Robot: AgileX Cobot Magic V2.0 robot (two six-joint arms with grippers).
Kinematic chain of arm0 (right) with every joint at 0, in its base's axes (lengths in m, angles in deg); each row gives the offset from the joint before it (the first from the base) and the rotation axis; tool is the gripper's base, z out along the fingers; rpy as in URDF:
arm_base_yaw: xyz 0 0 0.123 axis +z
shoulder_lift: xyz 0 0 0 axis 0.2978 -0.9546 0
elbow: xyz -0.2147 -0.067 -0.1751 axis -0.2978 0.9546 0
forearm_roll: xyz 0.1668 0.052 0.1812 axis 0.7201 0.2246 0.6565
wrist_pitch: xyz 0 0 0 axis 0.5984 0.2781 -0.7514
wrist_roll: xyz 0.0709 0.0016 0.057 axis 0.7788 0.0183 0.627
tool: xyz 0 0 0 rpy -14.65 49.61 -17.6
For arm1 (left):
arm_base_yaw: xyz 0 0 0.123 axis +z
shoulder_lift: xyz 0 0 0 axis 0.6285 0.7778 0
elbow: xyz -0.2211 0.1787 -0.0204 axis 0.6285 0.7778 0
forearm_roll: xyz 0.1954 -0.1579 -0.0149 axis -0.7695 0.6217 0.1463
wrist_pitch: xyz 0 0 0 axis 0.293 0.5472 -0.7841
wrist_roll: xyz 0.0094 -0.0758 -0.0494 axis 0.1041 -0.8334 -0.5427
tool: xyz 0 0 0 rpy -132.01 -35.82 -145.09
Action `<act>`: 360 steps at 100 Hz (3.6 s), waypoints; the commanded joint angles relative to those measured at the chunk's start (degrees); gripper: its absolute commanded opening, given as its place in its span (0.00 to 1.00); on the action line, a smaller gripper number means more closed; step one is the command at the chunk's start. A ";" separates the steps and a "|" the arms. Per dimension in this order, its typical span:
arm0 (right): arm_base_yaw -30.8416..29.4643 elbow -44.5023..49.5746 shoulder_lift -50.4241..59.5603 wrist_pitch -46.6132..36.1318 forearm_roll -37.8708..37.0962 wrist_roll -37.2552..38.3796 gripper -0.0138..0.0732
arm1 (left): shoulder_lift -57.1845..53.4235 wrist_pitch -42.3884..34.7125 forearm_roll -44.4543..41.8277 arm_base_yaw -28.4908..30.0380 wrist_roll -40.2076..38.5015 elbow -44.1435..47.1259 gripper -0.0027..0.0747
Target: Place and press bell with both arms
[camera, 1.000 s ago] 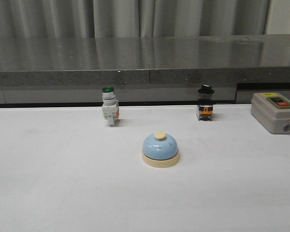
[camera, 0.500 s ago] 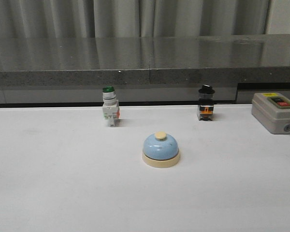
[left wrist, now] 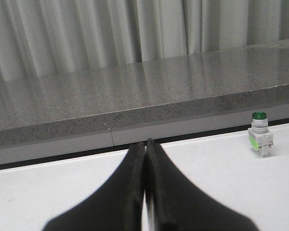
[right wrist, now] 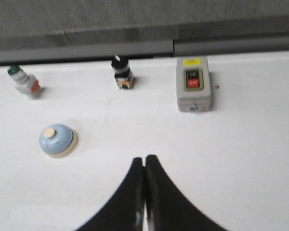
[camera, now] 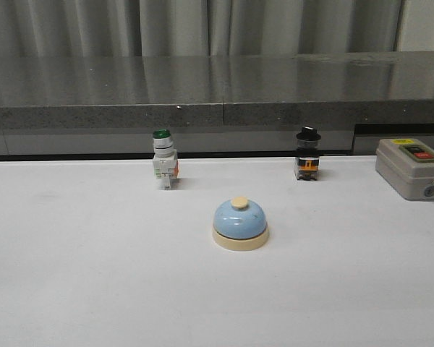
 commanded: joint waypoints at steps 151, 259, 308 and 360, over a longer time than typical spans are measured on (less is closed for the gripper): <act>24.45 -34.19 -66.78 -7.25 2.43 -1.03 0.09 | -1.76 -4.66 0.46 0.06 -0.45 2.40 0.01; 26.24 -36.65 -73.93 -7.22 2.55 -1.03 0.09 | -1.76 -4.66 0.46 0.06 -0.45 2.40 0.01; 21.26 -36.50 -61.72 -6.21 1.39 -1.03 0.09 | -1.76 -4.66 0.46 0.06 -0.45 2.40 0.01; 5.31 -16.38 -32.87 -9.13 -2.94 -1.03 0.09 | -1.76 -4.66 0.46 0.06 -0.45 2.40 0.01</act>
